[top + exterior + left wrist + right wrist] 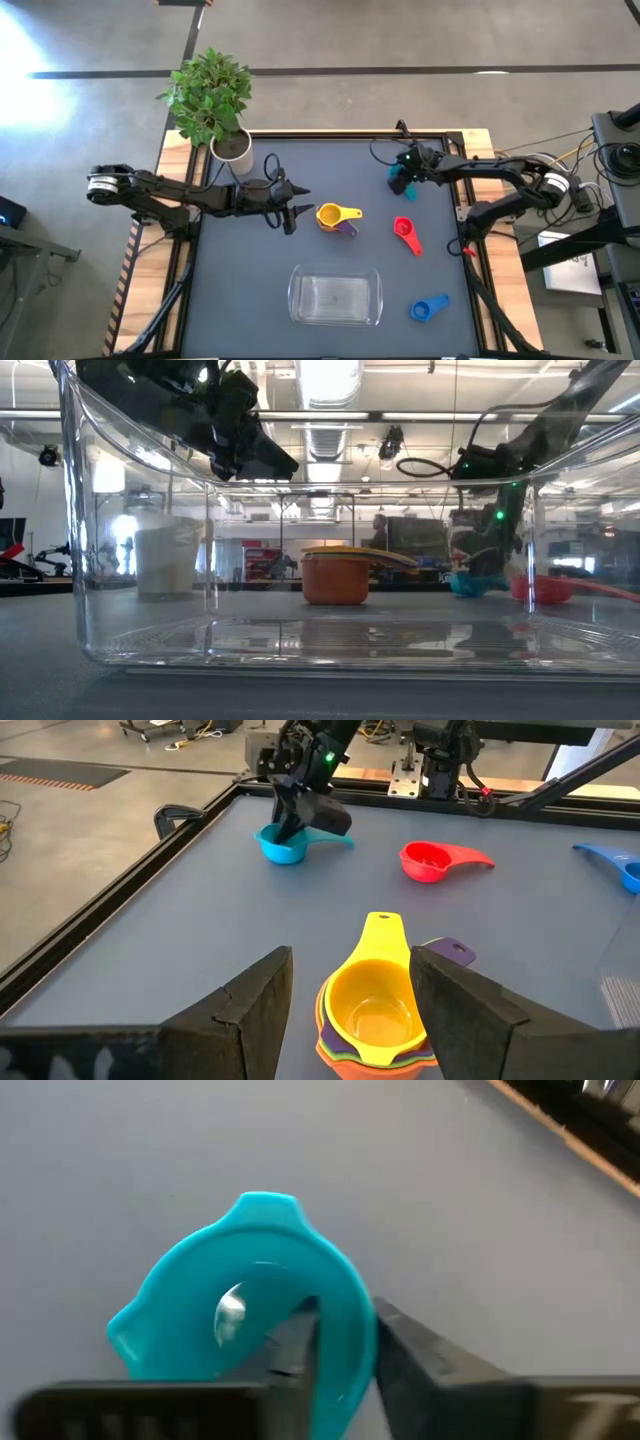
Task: Nest measuring cups in basket
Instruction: Stack the light blue measuring cup on top of the yellow measuring cup
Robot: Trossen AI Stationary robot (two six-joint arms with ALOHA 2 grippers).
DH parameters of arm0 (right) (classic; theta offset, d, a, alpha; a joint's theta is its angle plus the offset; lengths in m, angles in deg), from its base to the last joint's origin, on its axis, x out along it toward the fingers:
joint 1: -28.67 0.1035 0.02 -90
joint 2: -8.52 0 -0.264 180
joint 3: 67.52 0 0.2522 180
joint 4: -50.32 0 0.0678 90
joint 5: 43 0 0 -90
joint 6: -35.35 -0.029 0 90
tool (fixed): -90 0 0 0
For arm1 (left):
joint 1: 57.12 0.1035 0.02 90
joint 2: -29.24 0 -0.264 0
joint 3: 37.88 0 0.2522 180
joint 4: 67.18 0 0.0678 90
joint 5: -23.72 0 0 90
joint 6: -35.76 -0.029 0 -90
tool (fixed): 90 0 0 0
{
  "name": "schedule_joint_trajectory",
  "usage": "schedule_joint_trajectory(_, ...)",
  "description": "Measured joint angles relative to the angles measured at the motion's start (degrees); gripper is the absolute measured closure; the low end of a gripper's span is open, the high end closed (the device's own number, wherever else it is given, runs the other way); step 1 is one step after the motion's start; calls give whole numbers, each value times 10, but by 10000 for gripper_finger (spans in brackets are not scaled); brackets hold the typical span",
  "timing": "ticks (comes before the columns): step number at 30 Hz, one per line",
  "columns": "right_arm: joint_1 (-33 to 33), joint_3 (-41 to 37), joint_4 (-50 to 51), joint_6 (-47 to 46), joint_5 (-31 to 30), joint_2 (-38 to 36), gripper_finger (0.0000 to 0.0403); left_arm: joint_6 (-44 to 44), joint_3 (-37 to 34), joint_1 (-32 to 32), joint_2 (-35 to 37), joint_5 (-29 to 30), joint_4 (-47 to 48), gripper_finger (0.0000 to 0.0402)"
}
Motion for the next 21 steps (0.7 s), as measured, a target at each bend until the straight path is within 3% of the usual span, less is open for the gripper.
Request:
schedule_joint_trajectory(2, 0, 0, 0, 9, 1, -8, 369, 0, 0, 0, 0, 0, 0, 215)
schedule_joint_trajectory(4, 0, 0, 0, 12, 13, -19, 386, 0, 0, 0, 0, 0, 0, 215)
schedule_joint_trajectory(13, 34, 19, -35, -18, 147, -79, 393, 0, 0, 0, 0, 3, 0, 215)
schedule_joint_trajectory(21, 135, 85, -53, -38, 150, -65, 394, -10, 0, 0, 0, 5, 21, 215)
